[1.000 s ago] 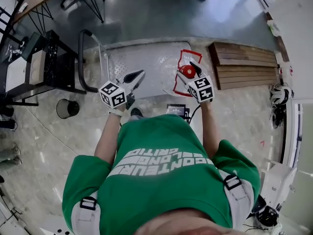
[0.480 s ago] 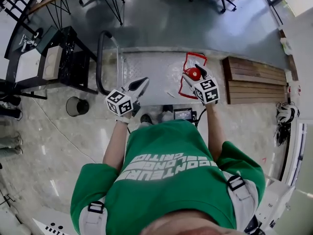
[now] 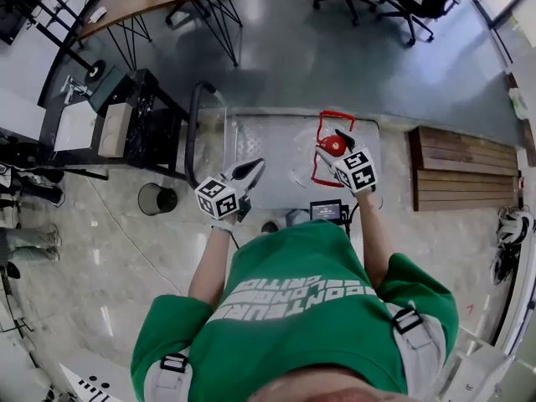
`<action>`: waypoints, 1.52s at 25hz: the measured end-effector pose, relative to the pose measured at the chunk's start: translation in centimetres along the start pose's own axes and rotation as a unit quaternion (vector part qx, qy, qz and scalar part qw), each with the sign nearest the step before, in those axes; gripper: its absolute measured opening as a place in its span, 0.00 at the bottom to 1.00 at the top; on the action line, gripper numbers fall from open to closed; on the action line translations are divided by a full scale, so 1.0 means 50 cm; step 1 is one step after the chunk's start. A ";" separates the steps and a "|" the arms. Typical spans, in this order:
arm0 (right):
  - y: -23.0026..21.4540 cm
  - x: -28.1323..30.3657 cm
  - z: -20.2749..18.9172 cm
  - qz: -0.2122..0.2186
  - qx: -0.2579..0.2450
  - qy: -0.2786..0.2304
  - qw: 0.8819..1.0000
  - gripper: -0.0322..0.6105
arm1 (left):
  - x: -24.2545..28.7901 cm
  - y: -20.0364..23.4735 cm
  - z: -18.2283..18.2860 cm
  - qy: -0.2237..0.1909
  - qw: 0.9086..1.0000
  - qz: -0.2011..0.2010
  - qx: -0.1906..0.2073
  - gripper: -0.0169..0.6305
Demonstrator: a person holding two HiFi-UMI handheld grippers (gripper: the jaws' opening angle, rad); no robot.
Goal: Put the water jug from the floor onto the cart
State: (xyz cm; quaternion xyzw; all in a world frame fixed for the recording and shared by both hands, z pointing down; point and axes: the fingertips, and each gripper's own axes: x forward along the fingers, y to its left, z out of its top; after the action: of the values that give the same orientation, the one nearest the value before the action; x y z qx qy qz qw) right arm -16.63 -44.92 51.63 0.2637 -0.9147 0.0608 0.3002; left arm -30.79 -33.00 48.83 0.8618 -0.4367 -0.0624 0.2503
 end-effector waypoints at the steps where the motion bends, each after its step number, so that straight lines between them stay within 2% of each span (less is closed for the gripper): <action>1: -0.010 0.010 0.001 0.004 0.003 -0.001 1.000 0.52 | 0.011 0.008 0.001 0.003 1.000 0.003 0.000 0.04; 13: -0.126 0.109 -0.018 0.027 -0.016 0.025 0.999 0.52 | 0.154 0.052 0.016 0.040 0.999 0.013 -0.008 0.04; 21: -0.187 0.173 -0.084 0.046 -0.040 0.075 0.995 0.52 | 0.225 0.079 0.037 0.038 0.999 0.028 -0.008 0.04; 33: -0.225 0.314 -0.208 0.109 -0.076 0.149 0.980 0.52 | 0.233 0.122 0.045 0.010 0.994 0.105 -0.028 0.04; 38: -0.230 0.383 -0.272 0.127 -0.090 0.188 0.970 0.52 | 0.229 0.130 0.018 0.007 0.990 0.136 -0.038 0.04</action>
State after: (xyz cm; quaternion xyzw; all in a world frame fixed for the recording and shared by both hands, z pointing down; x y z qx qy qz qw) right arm -16.65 -59.62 73.23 0.1014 -0.8697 0.0645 0.4787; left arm -28.77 -45.55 52.52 0.7845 -0.5457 -0.0383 0.2920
